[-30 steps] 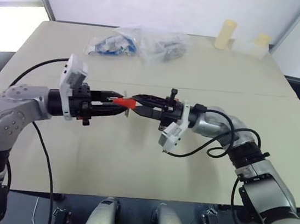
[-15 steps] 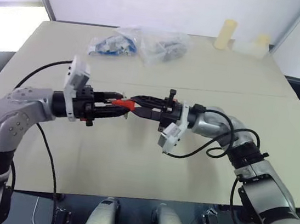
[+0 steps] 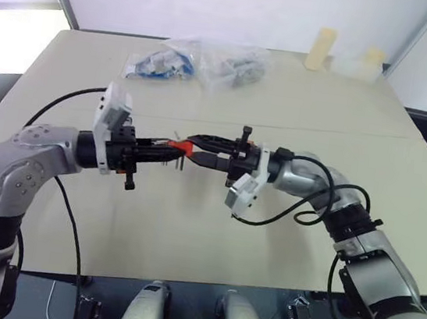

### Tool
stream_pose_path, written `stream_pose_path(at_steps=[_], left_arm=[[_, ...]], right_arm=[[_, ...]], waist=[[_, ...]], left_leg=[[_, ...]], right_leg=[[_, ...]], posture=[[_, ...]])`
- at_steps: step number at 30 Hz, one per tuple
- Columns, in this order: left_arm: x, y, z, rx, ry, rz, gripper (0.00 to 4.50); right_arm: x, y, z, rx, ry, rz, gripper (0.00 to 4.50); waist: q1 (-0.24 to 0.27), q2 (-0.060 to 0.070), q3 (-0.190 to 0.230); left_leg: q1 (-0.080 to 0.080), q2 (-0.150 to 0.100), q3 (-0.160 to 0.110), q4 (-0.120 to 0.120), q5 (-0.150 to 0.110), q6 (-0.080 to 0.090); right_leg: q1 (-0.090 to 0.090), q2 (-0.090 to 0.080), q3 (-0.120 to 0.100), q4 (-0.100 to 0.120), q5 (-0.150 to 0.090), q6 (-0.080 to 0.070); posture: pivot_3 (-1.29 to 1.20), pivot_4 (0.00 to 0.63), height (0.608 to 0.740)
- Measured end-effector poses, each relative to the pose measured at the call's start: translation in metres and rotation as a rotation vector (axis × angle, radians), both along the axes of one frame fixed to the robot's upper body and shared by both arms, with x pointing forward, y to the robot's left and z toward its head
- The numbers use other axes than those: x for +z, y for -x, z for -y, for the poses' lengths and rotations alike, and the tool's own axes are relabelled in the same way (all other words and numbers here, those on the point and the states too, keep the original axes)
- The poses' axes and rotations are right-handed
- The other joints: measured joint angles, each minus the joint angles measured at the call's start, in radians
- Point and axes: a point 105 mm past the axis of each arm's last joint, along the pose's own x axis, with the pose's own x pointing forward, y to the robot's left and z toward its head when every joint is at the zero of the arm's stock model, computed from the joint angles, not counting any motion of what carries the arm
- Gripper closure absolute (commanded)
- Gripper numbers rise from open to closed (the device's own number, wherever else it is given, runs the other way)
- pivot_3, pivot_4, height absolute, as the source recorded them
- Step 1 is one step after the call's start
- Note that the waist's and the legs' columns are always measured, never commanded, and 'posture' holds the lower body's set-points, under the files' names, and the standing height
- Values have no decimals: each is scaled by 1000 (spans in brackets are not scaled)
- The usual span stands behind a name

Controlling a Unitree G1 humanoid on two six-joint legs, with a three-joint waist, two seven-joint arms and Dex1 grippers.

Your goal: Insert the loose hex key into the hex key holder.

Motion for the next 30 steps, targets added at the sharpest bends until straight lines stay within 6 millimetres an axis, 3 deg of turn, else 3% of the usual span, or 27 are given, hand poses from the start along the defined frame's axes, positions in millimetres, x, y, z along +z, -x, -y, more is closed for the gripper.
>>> stream_pose_path(at_steps=[14, 19, 21, 26, 30], left_arm=[[-1, -2, 1, 12, 7, 0, 4452], [-2, -3, 1, 27, 7, 0, 4500], [-2, -4, 1, 29, 6, 1, 4500], [-2, -4, 1, 32, 5, 3, 4500], [-1, -6, 0, 50, 4, 31, 4500]], right_arm=[[-1, -1, 1, -13, 2, -25, 3504], [-5, -1, 1, -16, 23, -38, 1162], [-9, -1, 2, -22, 38, -49, 23], [-16, -6, 7, -60, 79, -76, 23], [-27, -23, 22, -197, 107, -230, 23]], waist=[[0, 0, 0], [0, 0, 0], [0, 0, 0], [0, 0, 0], [3, 0, 0]], left_leg=[[0, 0, 0, 0, 0, 0], [0, 0, 0, 0, 0, 0], [0, 0, 0, 0, 0, 0], [0, 0, 0, 0, 0, 0], [0, 2, 0, 1, 0, 0]], right_leg=[[0, 0, 0, 0, 0, 0], [0, 0, 0, 0, 0, 0], [0, 0, 0, 0, 0, 0], [0, 0, 0, 0, 0, 0], [1, 0, 0, 0, 0, 0]], posture=[[0, 150, 740], [0, 150, 740], [0, 150, 740], [0, 150, 740], [0, 150, 740]])
